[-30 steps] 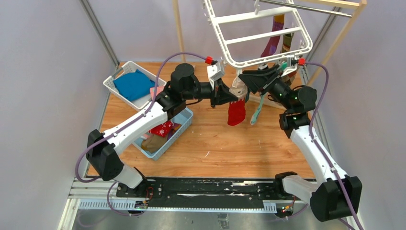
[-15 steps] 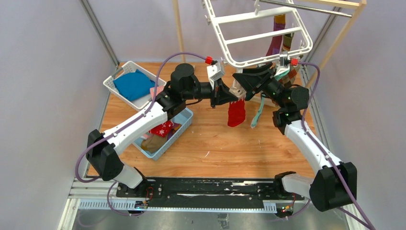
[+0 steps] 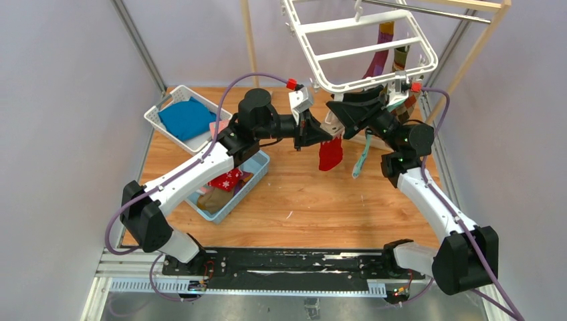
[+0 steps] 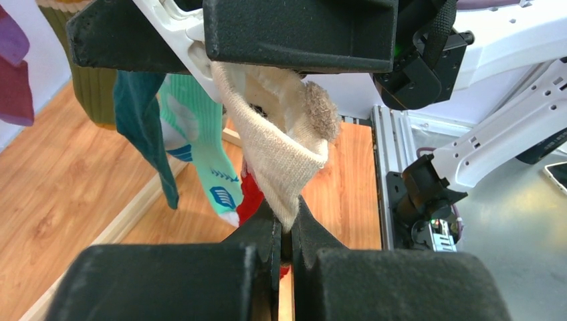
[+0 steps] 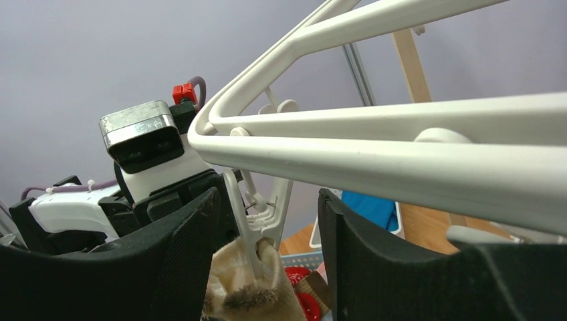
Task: Remove the socks clipped to the hanger
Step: Remove the sock from the hanger, then place the sock in the bin, then remove the sock from the hanger.
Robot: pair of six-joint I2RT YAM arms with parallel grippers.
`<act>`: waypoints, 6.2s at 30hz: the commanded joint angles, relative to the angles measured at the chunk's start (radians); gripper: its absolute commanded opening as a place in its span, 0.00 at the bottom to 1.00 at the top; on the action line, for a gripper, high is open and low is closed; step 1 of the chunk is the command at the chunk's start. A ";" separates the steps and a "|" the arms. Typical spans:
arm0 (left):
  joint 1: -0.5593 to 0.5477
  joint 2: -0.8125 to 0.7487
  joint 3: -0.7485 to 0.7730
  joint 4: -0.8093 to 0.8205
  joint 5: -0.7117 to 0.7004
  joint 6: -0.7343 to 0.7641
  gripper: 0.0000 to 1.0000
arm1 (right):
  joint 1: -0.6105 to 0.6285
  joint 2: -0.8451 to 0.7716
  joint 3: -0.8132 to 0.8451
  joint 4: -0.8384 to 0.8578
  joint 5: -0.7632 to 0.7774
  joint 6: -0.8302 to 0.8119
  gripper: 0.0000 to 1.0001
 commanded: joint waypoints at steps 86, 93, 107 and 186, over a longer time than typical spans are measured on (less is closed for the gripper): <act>0.212 -0.308 -0.002 -0.736 -0.434 0.504 0.97 | -0.137 -0.385 0.447 -1.774 0.095 -1.054 0.81; -0.018 -0.226 -0.018 -0.393 -0.386 0.412 0.92 | -0.154 -0.327 0.491 -1.658 0.143 -1.013 0.79; -0.120 0.062 0.092 -0.126 -0.327 0.381 0.93 | -0.229 -0.353 0.431 -1.624 0.049 -1.006 0.79; -0.010 0.283 0.275 0.078 0.021 -0.155 0.00 | -0.249 -0.170 0.060 -0.202 -0.033 -0.308 0.54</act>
